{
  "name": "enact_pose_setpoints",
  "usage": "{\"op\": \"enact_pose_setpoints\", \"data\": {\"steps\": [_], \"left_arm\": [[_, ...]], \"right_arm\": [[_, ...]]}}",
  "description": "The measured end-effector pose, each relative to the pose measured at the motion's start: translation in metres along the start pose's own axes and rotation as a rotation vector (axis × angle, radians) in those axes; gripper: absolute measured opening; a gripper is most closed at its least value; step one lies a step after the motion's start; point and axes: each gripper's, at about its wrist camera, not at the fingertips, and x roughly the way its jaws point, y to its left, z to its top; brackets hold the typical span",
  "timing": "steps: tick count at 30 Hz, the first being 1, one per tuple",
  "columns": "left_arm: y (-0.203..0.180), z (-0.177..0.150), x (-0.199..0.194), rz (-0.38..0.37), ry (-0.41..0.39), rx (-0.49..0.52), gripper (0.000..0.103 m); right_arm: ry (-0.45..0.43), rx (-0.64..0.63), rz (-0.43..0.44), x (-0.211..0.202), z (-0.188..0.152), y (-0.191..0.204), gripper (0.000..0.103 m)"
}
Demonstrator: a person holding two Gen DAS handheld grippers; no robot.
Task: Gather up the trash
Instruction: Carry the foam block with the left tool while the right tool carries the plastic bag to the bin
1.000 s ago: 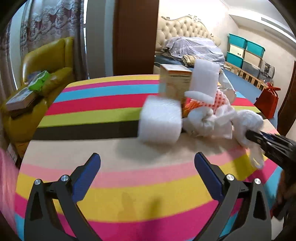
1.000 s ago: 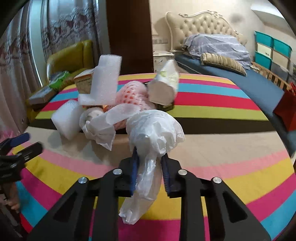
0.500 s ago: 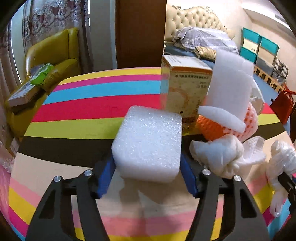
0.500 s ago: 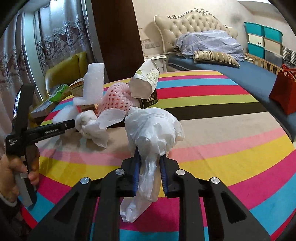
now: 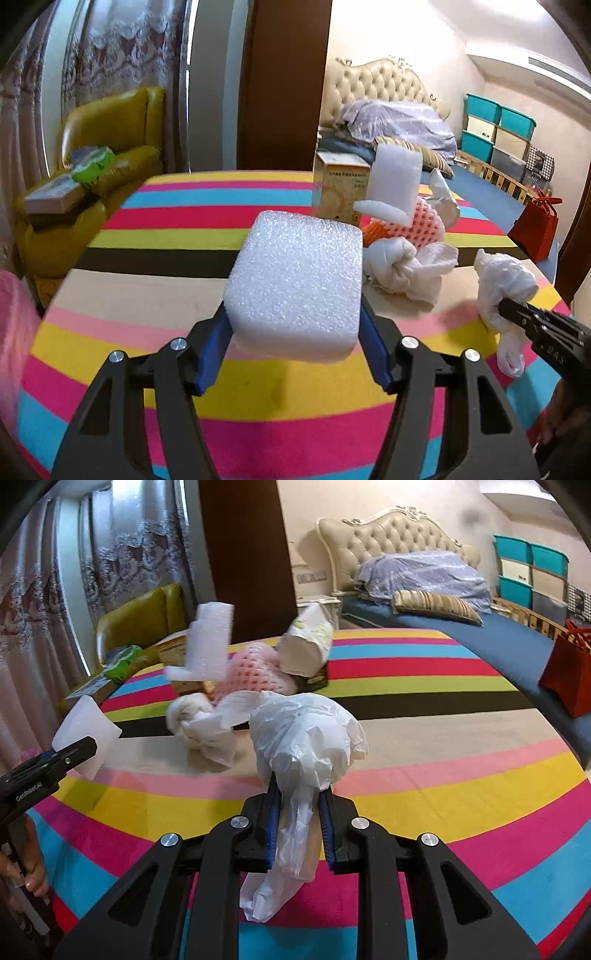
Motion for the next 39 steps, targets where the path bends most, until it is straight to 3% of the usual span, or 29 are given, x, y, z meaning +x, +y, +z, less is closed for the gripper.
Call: {"op": "enact_pose_setpoints", "data": {"steps": [15,29,39], "left_arm": [[0.018,-0.047,-0.064,0.063,-0.074,0.045,0.062],[0.05,-0.073,-0.082,0.099,-0.036,-0.009,0.062],[0.066,-0.081,-0.092,0.122,-0.036,-0.033,0.062]], "right_arm": [[-0.027,-0.12,0.09,-0.024,-0.014,0.052,0.021],[-0.011,-0.266,0.149,-0.033,-0.035,0.104,0.021],[-0.011,-0.302,0.155,-0.035,-0.039,0.117,0.021]]}}
